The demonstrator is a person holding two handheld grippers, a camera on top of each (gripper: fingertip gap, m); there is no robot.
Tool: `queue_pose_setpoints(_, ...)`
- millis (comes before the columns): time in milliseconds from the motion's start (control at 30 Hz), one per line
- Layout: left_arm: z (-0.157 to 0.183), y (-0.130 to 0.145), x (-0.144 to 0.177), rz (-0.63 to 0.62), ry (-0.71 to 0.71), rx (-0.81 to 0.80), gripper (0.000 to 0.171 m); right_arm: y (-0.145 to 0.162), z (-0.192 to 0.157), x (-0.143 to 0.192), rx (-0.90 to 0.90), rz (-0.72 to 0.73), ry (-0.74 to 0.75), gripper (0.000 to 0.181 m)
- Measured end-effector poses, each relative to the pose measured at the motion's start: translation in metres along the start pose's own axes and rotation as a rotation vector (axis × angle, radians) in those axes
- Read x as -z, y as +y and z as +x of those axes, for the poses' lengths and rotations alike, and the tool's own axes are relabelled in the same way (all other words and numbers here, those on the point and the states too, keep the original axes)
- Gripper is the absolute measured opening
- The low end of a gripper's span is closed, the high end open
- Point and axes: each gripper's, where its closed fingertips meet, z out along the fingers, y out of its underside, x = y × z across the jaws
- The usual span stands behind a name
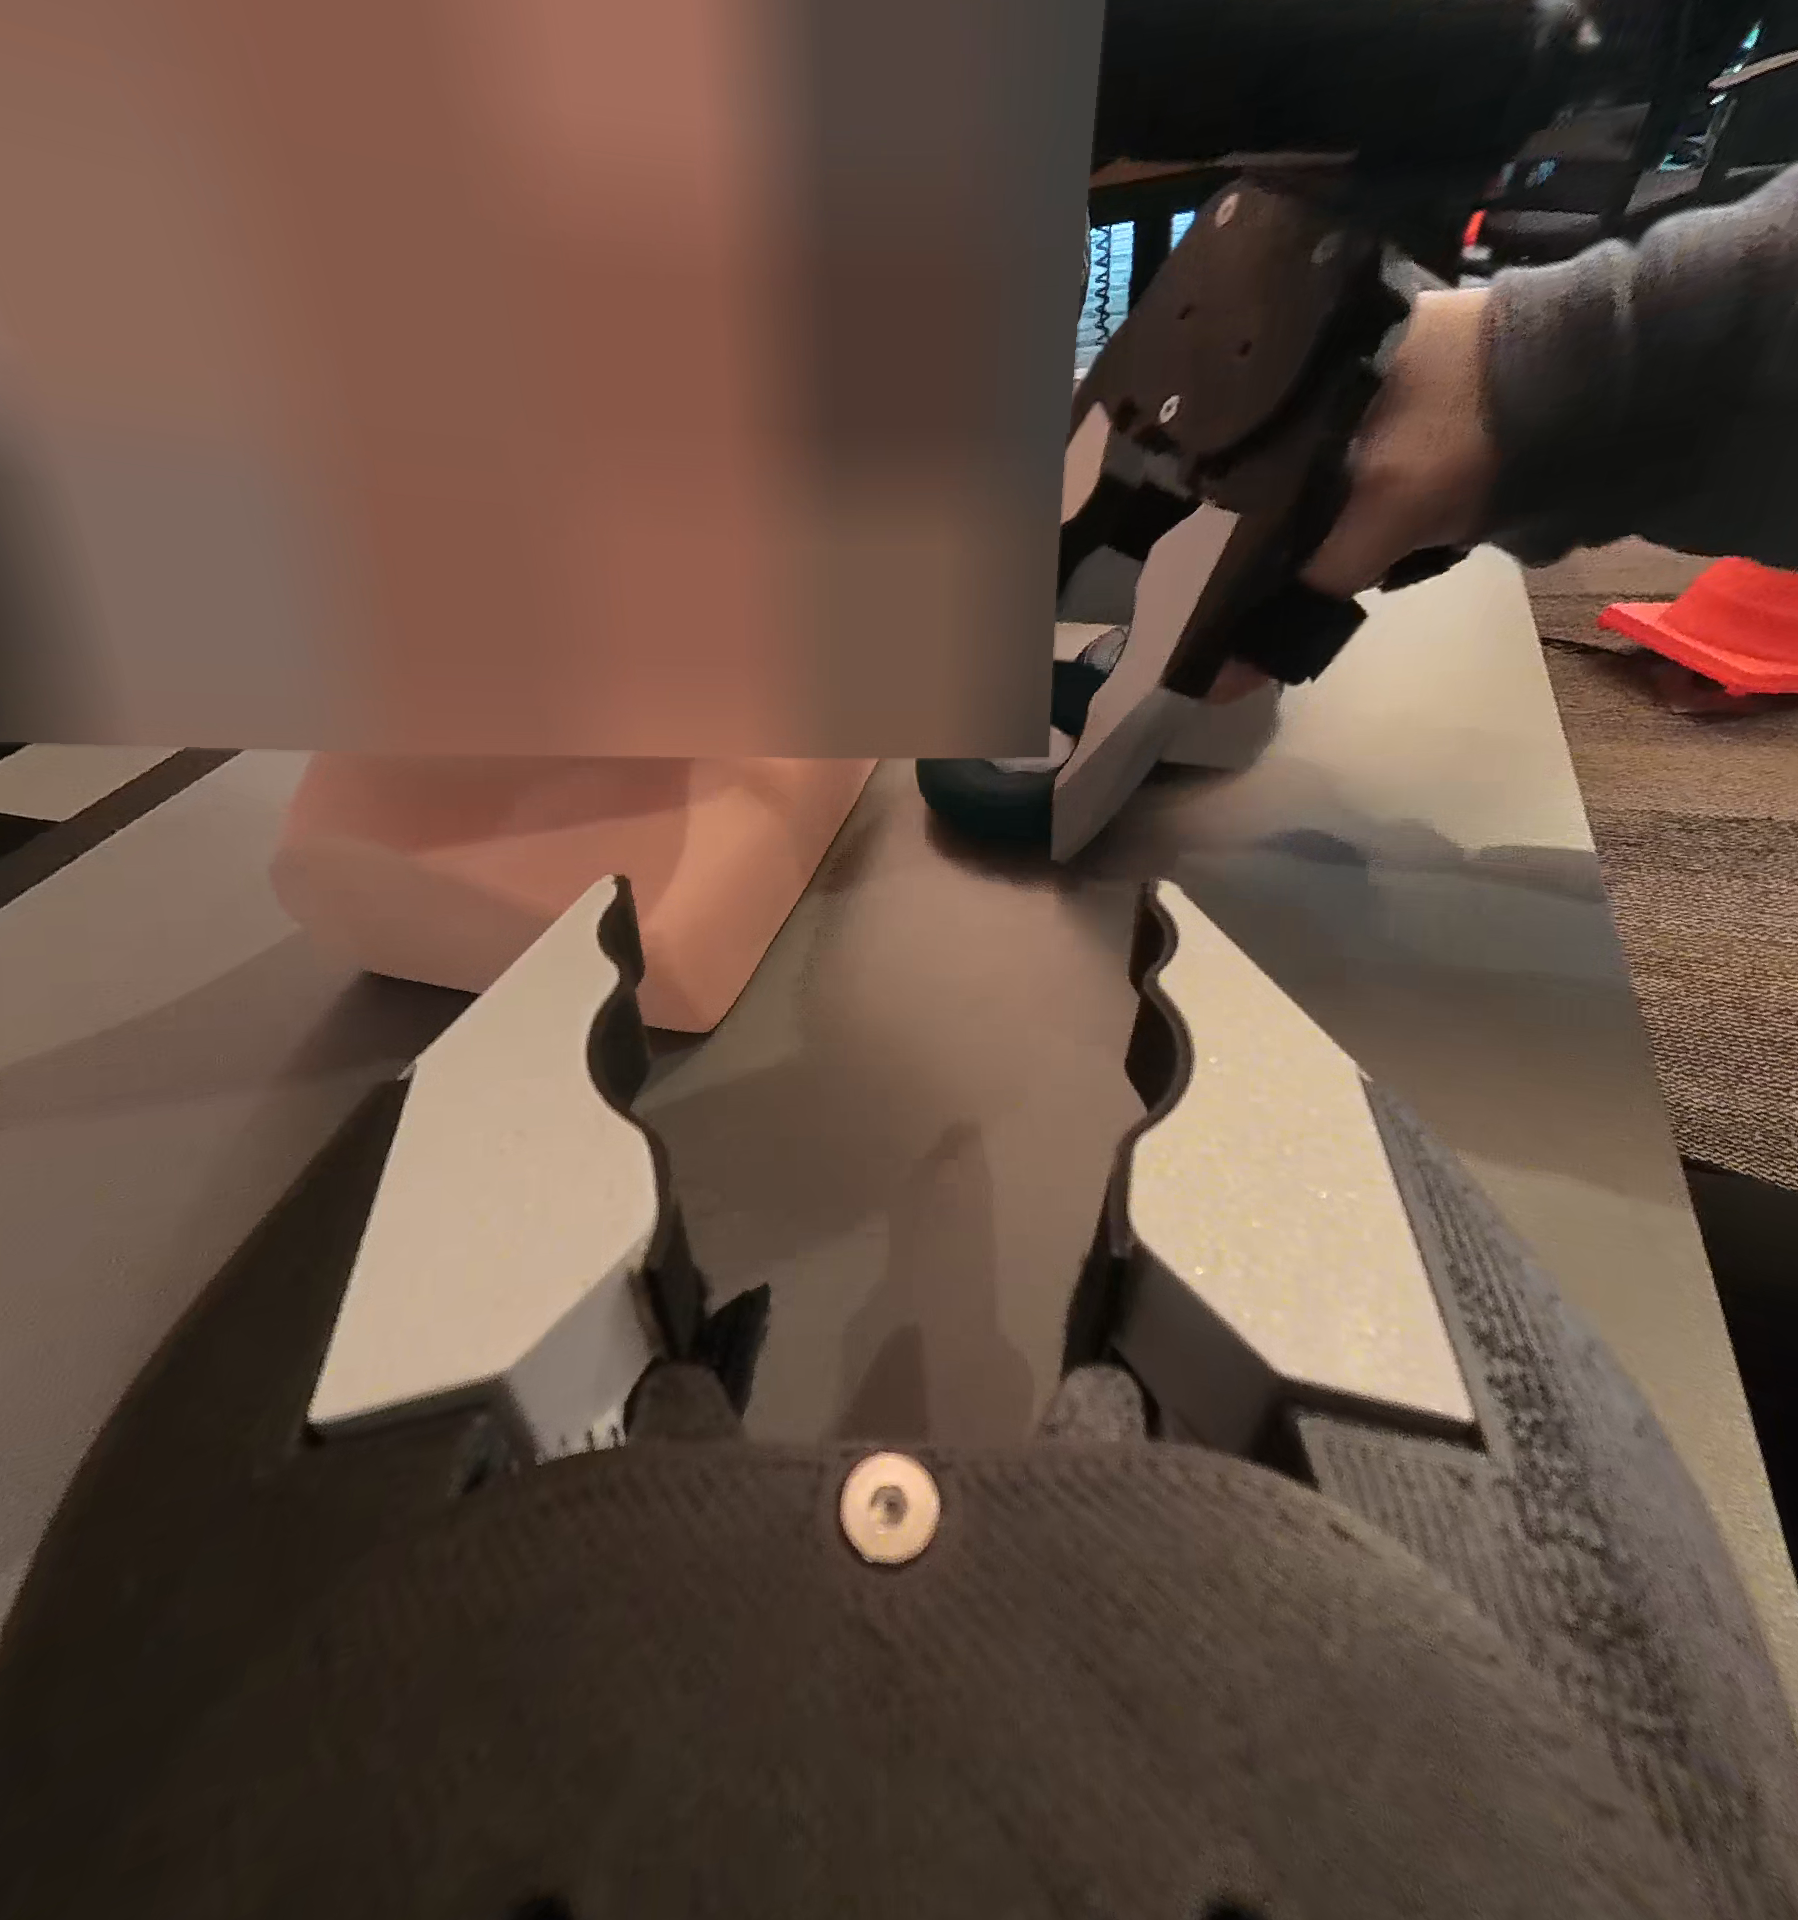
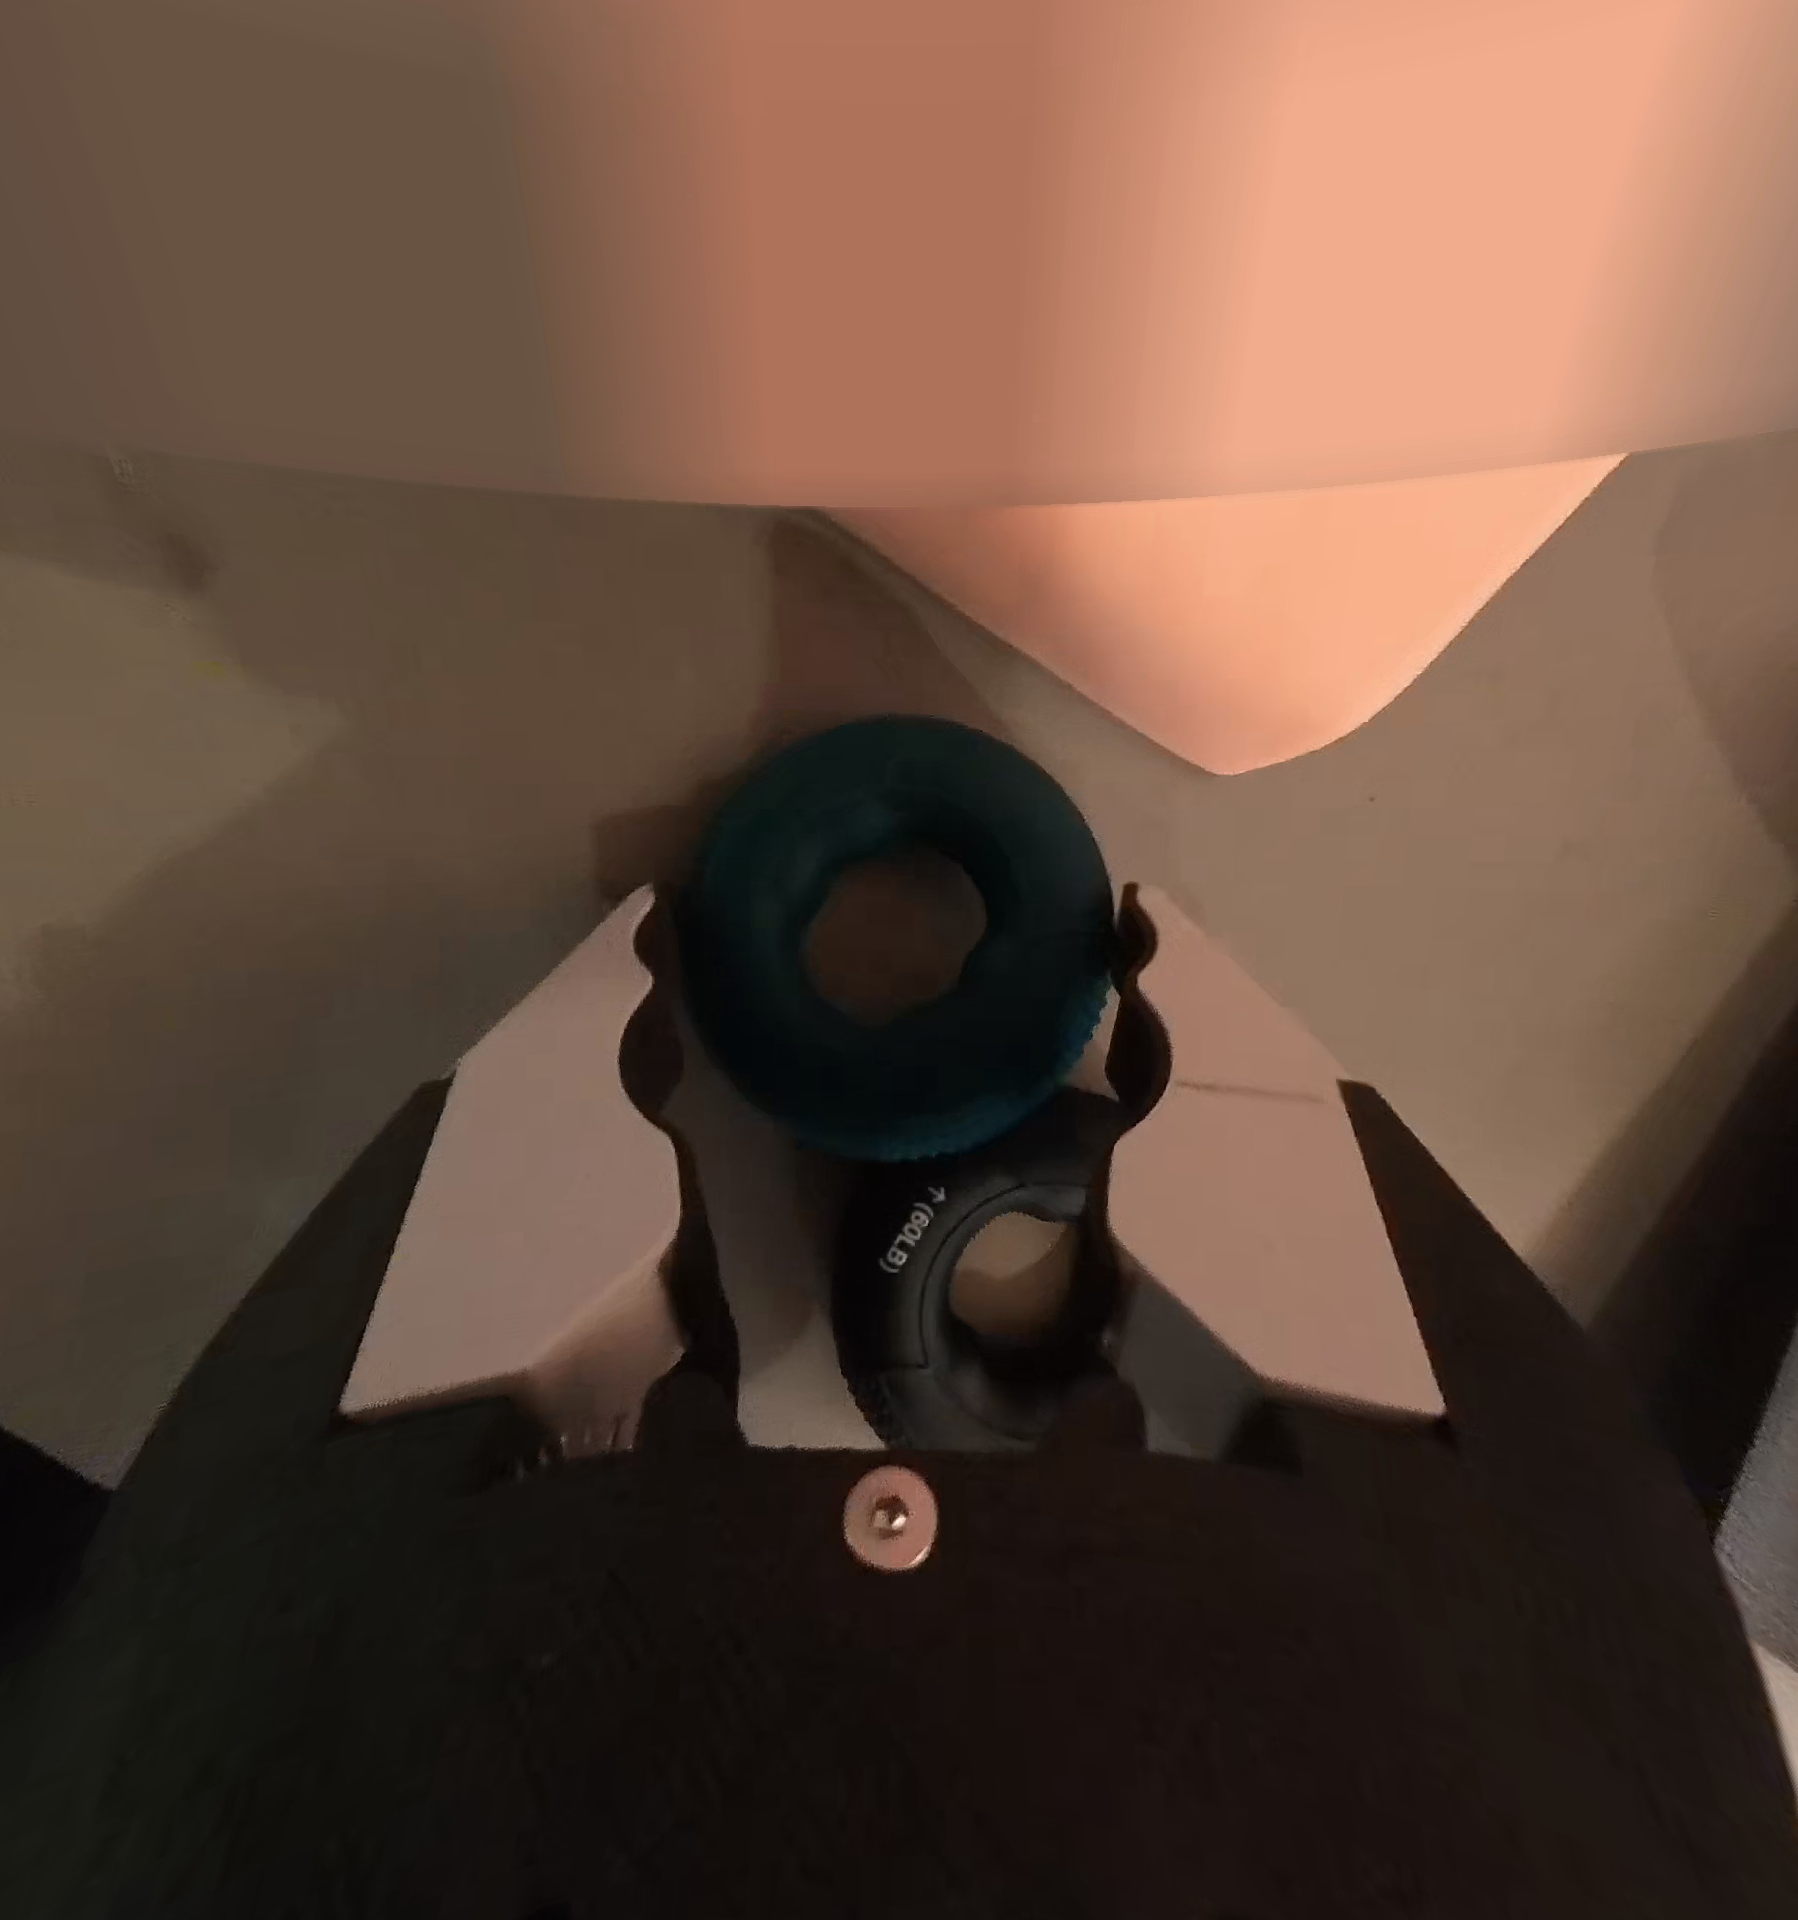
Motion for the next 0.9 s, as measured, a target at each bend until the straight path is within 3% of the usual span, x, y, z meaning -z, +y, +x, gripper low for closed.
queue_pose_setpoints(133,-0.002,-0.001,0.001,0.008,-0.008,0.008,0.095,-0.003,-0.009,0.012,-0.002,0.034,-0.061,0.081)
queue_pose_setpoints(267,-0.006,-0.003,0.002,0.022,-0.015,0.036,0.095,-0.026,-0.007,0.076,-0.009,0.186,-0.039,0.081)
queue_pose_setpoints(333,-0.008,-0.004,0.003,0.035,-0.019,0.053,0.096,-0.056,0.003,0.128,0.001,0.313,-0.008,0.081)
queue_pose_setpoints(433,-0.009,-0.011,0.006,0.086,-0.021,0.067,0.097,-0.127,0.02,0.212,0.084,0.494,0.066,0.081)
queue_pose_setpoints(533,-0.009,-0.015,0.009,0.116,-0.015,0.067,0.098,-0.203,0.026,0.263,0.195,0.525,0.071,0.081)
queue_pose_setpoints(633,-0.01,-0.015,0.01,0.119,-0.02,0.059,0.098,-0.26,0.031,0.271,0.231,0.442,-0.001,0.081)
queue_pose_setpoints(700,-0.011,-0.016,0.011,0.124,-0.024,0.055,0.098,-0.283,0.037,0.265,0.206,0.374,-0.059,0.081)
queue_pose_setpoints(900,-0.012,-0.016,0.011,0.123,-0.024,0.06,0.098,-0.303,0.059,0.241,0.122,0.245,-0.124,0.08)
